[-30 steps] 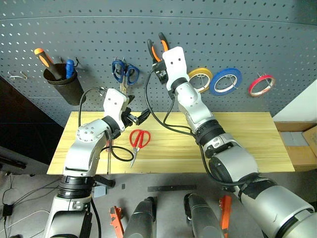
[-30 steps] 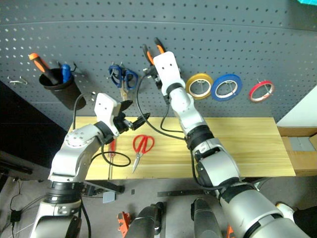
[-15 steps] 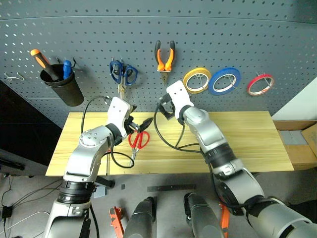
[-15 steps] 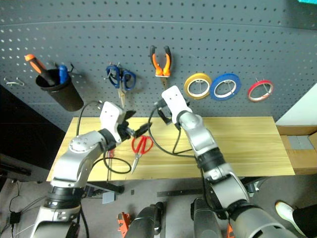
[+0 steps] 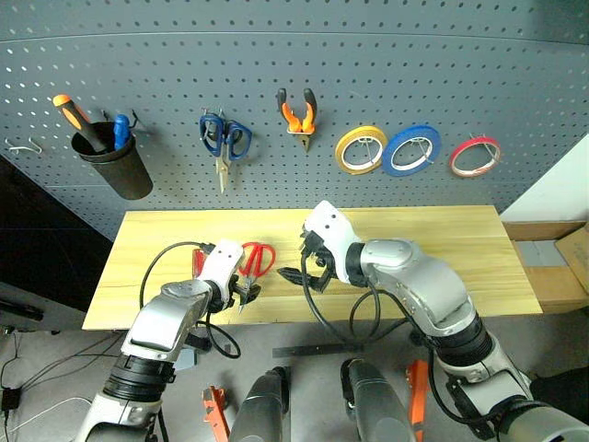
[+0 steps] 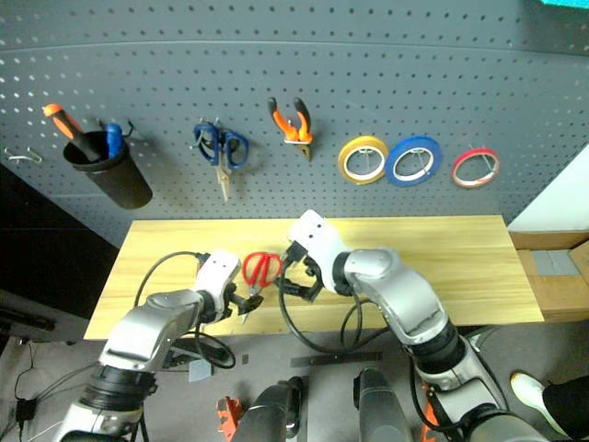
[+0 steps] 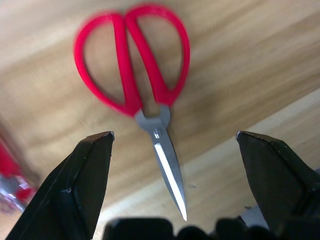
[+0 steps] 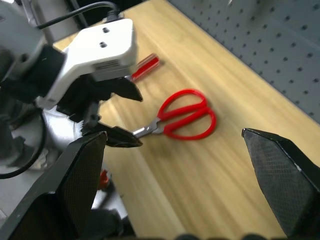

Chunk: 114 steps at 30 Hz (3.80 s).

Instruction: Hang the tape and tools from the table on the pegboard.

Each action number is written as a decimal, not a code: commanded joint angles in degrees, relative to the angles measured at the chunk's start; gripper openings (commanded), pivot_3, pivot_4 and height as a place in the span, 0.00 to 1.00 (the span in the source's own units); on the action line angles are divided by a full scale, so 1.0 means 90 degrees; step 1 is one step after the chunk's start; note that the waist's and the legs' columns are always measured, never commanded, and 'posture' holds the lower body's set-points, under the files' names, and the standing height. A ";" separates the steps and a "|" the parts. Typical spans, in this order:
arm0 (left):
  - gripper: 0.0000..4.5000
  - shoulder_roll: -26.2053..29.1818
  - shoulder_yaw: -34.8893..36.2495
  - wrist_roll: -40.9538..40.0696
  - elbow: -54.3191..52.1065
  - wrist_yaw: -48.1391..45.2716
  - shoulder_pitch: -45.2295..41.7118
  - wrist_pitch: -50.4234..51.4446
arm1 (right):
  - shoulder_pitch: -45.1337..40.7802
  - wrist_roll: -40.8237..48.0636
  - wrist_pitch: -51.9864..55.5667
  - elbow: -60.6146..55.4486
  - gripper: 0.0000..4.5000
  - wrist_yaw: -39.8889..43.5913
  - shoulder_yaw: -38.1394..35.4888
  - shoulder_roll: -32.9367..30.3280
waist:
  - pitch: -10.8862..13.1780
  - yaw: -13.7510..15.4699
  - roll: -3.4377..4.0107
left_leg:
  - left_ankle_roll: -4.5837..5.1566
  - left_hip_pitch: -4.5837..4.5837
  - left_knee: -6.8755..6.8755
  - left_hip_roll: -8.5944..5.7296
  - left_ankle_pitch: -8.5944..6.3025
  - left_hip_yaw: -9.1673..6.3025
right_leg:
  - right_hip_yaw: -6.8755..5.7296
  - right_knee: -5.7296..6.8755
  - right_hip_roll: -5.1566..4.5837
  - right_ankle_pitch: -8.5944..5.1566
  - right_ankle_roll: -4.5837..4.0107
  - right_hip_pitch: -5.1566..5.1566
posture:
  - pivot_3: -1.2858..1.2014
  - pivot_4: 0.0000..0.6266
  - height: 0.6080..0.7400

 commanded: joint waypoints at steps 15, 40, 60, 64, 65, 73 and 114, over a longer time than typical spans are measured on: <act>0.94 -0.0634 0.0016 0.0226 0.2043 0.0281 -0.0788 -0.0451 | -0.0108 0.0156 0.0118 -0.0502 1.00 -0.0261 0.0107 -0.0132 | -0.0003 -0.0002 -0.0003 | 0.0000 0.0006 0.0000 -0.0001 0.0000 0.0001 | 0.0000 -0.0005 -0.0004 0.0000 0.0000 0.0008 | 0.47 0.38 1.00; 0.22 -0.1027 0.1108 -0.0528 0.1083 -0.0258 -0.0046 -0.2151 | 0.0229 -0.0170 -0.0561 -0.0862 1.00 -0.0475 -0.0051 -0.0732 | -0.0003 -0.0012 -0.0004 | 0.0000 0.0019 -0.0004 0.0006 -0.0002 0.0004 | 0.0003 -0.0024 -0.0015 -0.0004 0.0007 0.0024 | 0.46 0.39 1.00; 0.22 -0.0938 0.1993 -0.0418 -0.3316 0.0546 0.1723 -0.4259 | 0.0348 0.0684 -0.2415 -0.1654 1.00 0.0240 -0.1020 -0.0934 | -0.0005 0.0043 -0.0006 | -0.0003 0.0012 -0.0025 0.0051 -0.0004 0.0027 | -0.0003 -0.0101 0.0016 0.0013 -0.0006 0.0040 | 0.48 0.36 1.00; 0.22 -0.0949 0.2104 -0.0463 -0.3111 0.0780 0.1237 -0.4208 | 0.0250 0.0626 -0.2575 -0.1415 1.00 0.0267 -0.1027 -0.0977 | -0.0005 0.0062 -0.0007 | -0.0003 0.0011 -0.0025 0.0054 -0.0004 0.0035 | -0.0002 -0.0100 0.0044 0.0014 -0.0007 0.0039 | 0.48 0.35 1.00; 0.22 -0.0949 0.2126 -0.0491 -0.2981 0.0833 0.1074 -0.4167 | 0.0220 0.0605 -0.2619 -0.1354 1.00 0.0262 -0.1026 -0.0980 | -0.0005 0.0073 -0.0007 | -0.0003 0.0011 -0.0024 0.0055 -0.0004 0.0035 | -0.0001 -0.0100 0.0046 0.0015 -0.0007 0.0040 | 0.48 0.35 1.00; 0.22 -0.0763 0.1756 -0.0283 -0.1626 0.0694 0.0056 -0.4346 | -0.0061 0.0466 -0.2800 -0.0942 1.00 0.0086 -0.1019 -0.0849 | -0.0005 0.0100 -0.0008 | -0.0004 0.0011 -0.0023 0.0062 -0.0003 0.0045 | 0.0000 -0.0100 0.0058 0.0017 -0.0010 0.0037 | 0.48 0.36 1.00; 0.99 -0.0369 0.2381 -0.0506 0.2250 0.1049 -0.0609 -0.0433 | -0.0352 0.0837 0.1471 -0.0468 1.00 -0.1476 -0.0227 0.0805 | 0.0001 0.0115 -0.0008 | -0.0017 0.0017 -0.0024 0.0077 -0.0012 0.0019 | 0.0001 -0.0094 0.0073 0.0024 -0.0023 0.0030 | 0.48 0.48 1.00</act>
